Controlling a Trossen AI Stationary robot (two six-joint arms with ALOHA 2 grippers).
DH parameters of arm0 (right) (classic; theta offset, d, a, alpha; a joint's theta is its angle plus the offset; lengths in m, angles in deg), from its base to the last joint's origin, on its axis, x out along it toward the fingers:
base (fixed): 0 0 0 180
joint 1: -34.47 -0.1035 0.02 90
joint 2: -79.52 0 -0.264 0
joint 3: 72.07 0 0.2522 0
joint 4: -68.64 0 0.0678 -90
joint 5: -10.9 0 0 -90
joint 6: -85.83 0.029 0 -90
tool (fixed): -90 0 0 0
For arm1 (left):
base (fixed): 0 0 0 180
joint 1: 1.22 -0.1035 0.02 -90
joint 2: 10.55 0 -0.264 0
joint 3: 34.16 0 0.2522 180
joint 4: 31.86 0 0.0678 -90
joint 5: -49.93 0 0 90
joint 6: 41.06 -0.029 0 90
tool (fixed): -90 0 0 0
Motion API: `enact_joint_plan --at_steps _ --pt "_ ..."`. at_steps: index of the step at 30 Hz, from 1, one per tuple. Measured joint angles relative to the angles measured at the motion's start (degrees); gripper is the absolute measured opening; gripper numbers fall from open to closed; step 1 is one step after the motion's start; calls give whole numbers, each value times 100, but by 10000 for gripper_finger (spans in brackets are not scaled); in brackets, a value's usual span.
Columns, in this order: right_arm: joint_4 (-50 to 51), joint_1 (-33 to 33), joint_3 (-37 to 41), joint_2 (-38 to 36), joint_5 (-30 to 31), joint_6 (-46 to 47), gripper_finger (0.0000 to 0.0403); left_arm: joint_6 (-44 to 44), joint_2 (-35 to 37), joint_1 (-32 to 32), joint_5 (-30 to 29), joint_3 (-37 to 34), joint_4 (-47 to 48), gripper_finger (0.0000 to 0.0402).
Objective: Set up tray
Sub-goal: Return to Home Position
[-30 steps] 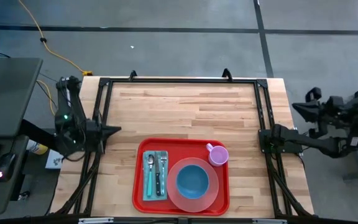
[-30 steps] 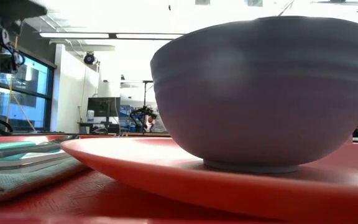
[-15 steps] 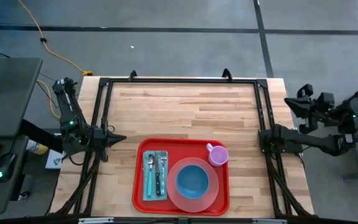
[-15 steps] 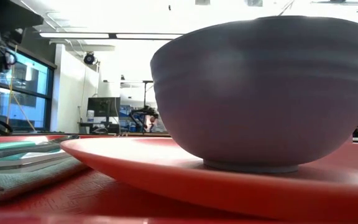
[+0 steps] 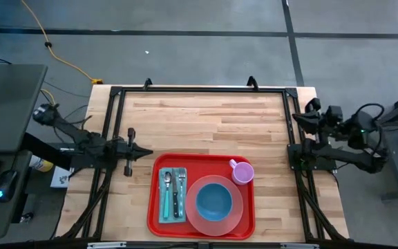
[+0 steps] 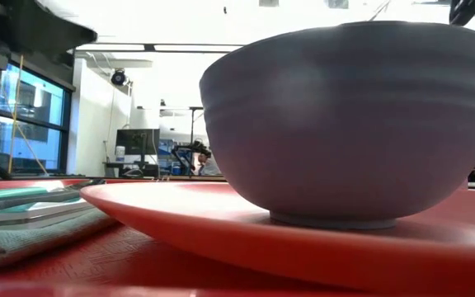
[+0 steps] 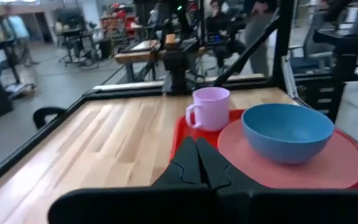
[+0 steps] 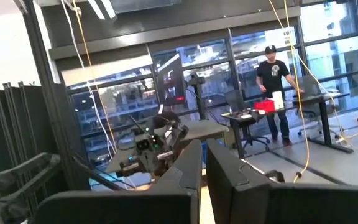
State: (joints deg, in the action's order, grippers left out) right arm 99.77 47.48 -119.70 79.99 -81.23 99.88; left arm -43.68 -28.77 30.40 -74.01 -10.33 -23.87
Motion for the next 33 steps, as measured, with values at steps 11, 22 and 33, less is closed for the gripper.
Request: enact_joint_plan --at_steps 11,22,33 --pt "-527 0 613 -17 -250 39 0 -617 -2 -2041 2427 -1 33 8" --pt "-2451 2 1997 -20 -584 353 0 -749 0 -3180 3629 -1 -56 8" --pt "-4245 0 3189 -15 -555 665 0 -765 -5 -3713 4191 -33 -117 8"
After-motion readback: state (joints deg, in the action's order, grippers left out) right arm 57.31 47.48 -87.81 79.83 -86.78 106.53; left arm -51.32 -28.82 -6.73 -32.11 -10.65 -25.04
